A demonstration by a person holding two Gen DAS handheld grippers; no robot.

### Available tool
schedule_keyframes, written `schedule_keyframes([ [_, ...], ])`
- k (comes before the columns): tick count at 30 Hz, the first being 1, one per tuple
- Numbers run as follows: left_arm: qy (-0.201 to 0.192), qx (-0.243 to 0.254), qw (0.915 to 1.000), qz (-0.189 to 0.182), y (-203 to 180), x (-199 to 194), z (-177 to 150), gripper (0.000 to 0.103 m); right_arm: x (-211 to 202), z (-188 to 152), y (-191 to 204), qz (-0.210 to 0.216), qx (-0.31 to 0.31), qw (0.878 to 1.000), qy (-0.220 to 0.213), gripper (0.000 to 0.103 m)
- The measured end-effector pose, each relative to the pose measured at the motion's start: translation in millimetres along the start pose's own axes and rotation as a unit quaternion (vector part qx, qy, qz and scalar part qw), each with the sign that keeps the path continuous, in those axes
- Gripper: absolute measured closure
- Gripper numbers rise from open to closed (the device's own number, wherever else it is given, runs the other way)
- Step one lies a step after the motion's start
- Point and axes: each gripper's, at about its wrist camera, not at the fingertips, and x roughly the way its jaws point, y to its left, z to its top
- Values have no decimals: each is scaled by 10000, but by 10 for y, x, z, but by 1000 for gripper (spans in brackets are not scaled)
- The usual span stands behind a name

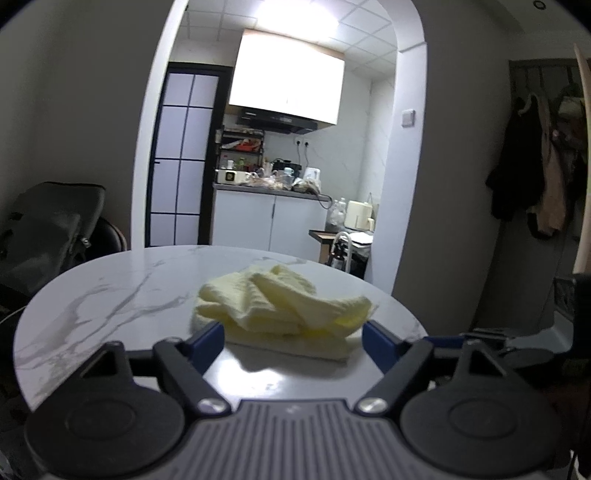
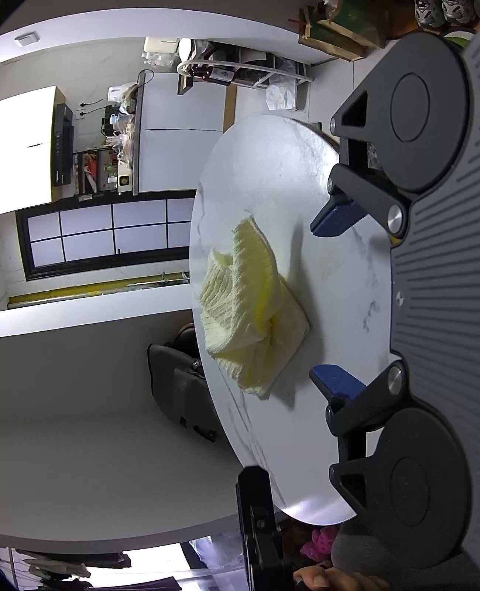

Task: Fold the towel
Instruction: 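Move the left tool toward the towel edge while the right tool approaches its corner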

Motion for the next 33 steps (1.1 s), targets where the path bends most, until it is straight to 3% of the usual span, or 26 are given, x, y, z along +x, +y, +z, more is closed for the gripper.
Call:
schedule_keyframes([
  [14, 69, 246, 9995, -195, -366, 236, -6, 34, -127, 71, -176, -63, -166, 9998, -64, 23],
  [33, 251, 194, 9983, 481, -682, 617, -50, 33, -165, 82, -432, -103, -183, 9998, 18, 23],
])
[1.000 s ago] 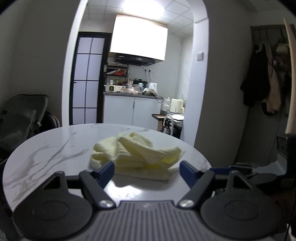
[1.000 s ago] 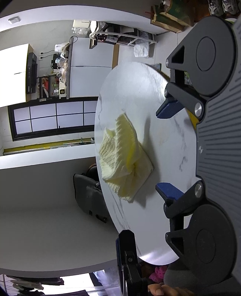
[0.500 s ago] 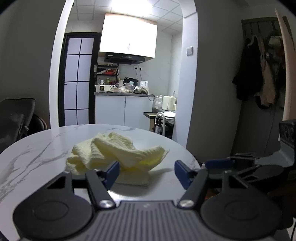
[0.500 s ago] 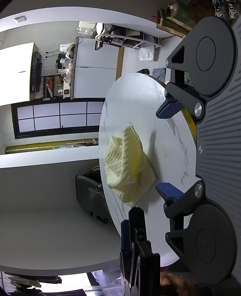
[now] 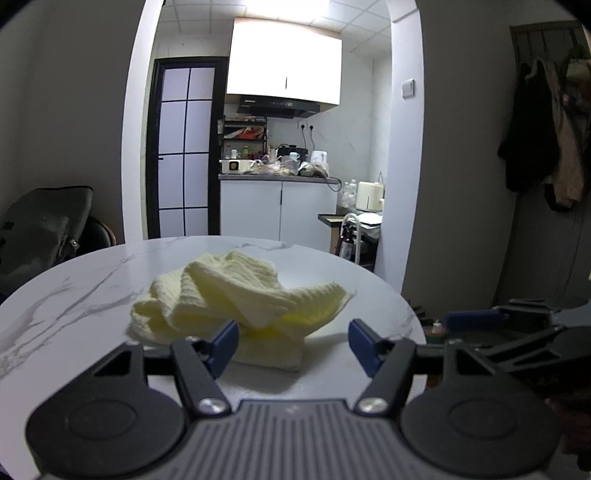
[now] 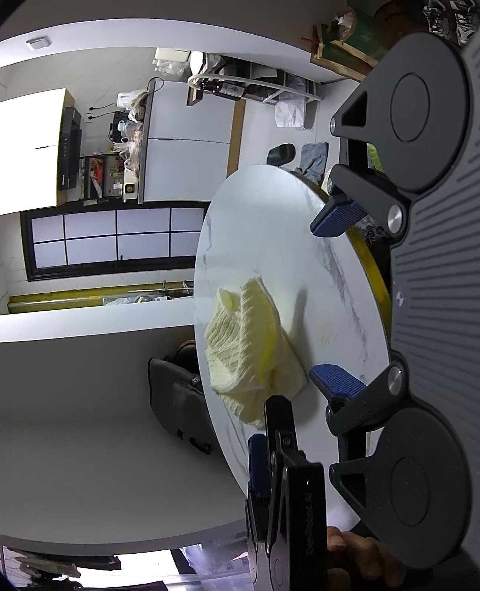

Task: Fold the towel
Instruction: 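Move the left tool toward the towel edge while the right tool approaches its corner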

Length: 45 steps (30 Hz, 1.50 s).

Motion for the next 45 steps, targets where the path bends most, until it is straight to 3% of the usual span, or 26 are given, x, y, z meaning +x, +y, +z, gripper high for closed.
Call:
schedule_keyframes([
  [17, 25, 15, 9992, 403, -319, 322, 40, 17, 109, 146, -284, -109, -108, 9996, 255, 23],
  [32, 214, 78, 9981, 574, -478, 484, 84, 16, 95, 103, -464, -332, 48, 9989, 331, 23],
  [39, 440, 215, 9953, 833, -528, 621, 143, 16, 102, 42, -513, -359, 117, 9986, 363, 23],
  [45, -58, 375, 9940, 1023, -580, 497, 281, 16, 113, 17, -591, -393, 173, 9983, 390, 23],
])
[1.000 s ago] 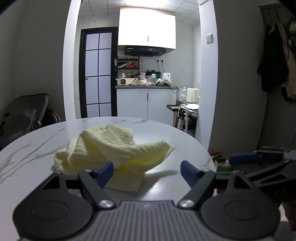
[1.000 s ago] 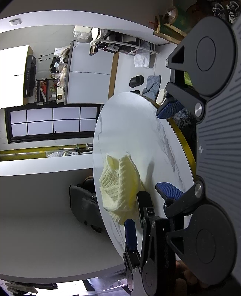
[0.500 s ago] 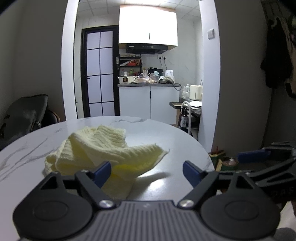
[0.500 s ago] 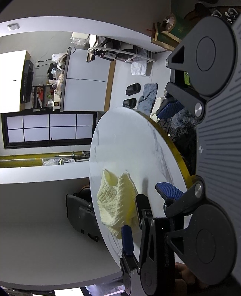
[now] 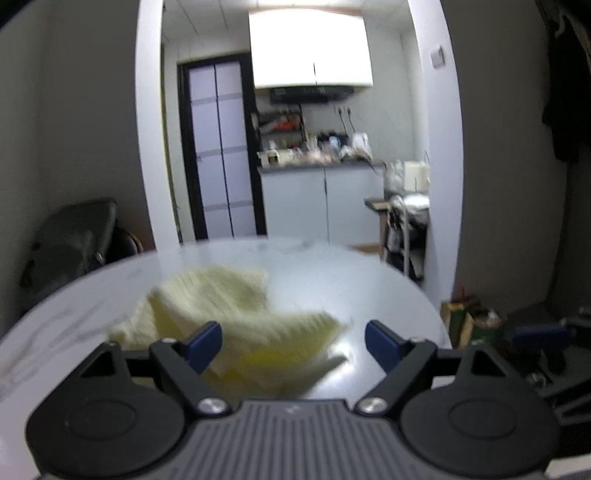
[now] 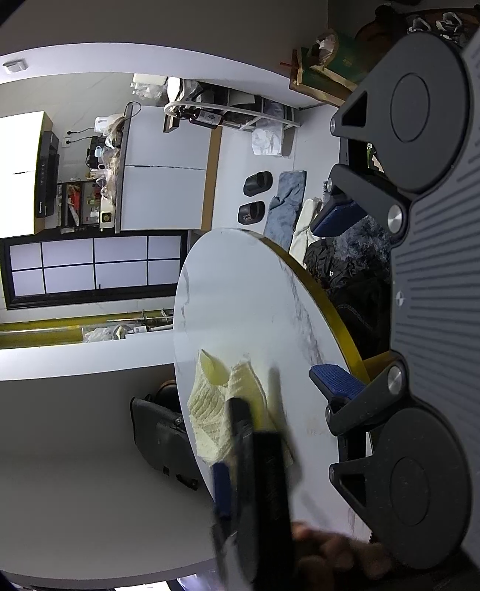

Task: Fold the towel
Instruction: 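Move the left tool toward the towel edge while the right tool approaches its corner, then close the left gripper on a towel edge and lift it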

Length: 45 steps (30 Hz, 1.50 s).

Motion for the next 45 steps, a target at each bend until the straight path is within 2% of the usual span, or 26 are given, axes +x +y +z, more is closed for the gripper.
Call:
schedule_keyframes([
  [3, 32, 103, 9999, -112, -48, 51, 41, 15, 31, 1, -42, -16, 53, 10000, 32, 23],
  [6, 224, 100, 9996, -157, -82, 185, 46, 17, 38, 12, -81, -12, 88, 10000, 4, 23],
  [13, 737, -82, 9966, -360, -7, 437, -12, 37, 108, -44, -207, -58, 173, 9998, 100, 23],
  [18, 1225, -160, 9917, -363, 49, 593, -5, 37, 164, -45, -285, -50, 237, 9996, 125, 23],
  [21, 1312, 20, 9909, -308, 31, 633, -10, 36, 193, -38, -325, -46, 270, 9995, 131, 23],
  [27, 1334, -63, 9906, -285, 80, 676, -42, 40, 252, -57, -359, -62, 249, 9994, 222, 23],
  [30, 1306, -37, 9913, -189, 83, 684, -36, 57, 242, -54, -335, -59, 236, 9995, 220, 23],
  [32, 1293, -7, 9916, -76, 111, 693, -28, 78, 228, -40, -310, -50, 225, 9995, 196, 23],
  [35, 1278, -115, 9916, -129, 200, 676, -14, 91, 204, -20, -251, -29, 201, 9997, 158, 23],
  [45, 910, -386, 9949, -192, 413, 372, 151, 93, 153, 74, -8, 130, 51, 9999, 50, 23],
])
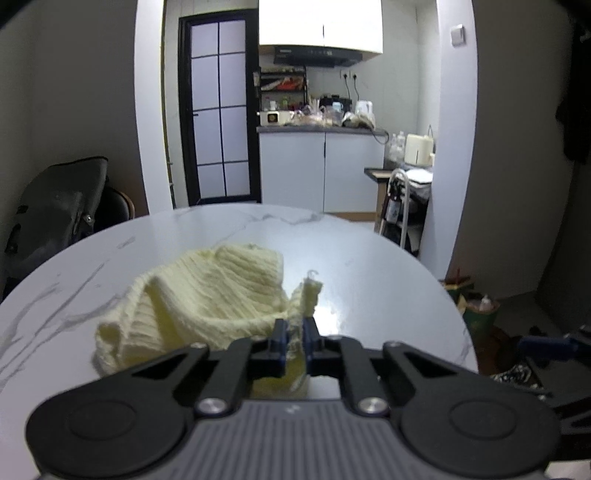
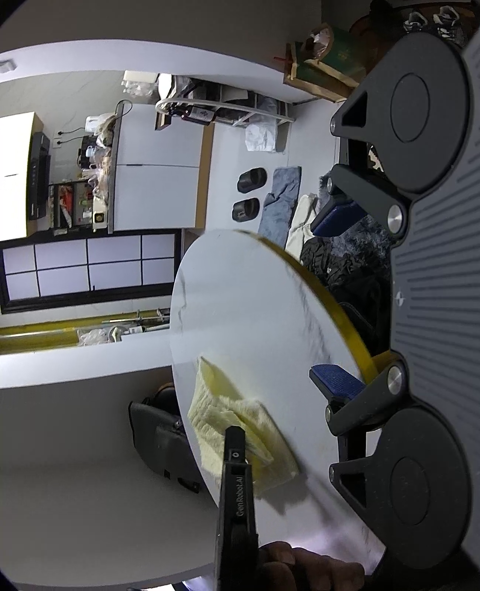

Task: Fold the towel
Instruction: 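Close the left gripper on a towel edge and lift it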

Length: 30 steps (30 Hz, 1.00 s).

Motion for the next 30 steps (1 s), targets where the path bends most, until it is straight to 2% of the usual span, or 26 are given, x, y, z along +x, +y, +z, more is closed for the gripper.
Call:
schedule_keyframes([
  [12, -344, -182, 9992, 30, 209, -362, 102, 94, -82, 84, 272, 209, -31, 9997, -102, 23],
  [30, -525, -485, 9972, 201, 706, -669, 51, 94, -96, 140, 714, 410, -261, 9987, -128, 23],
])
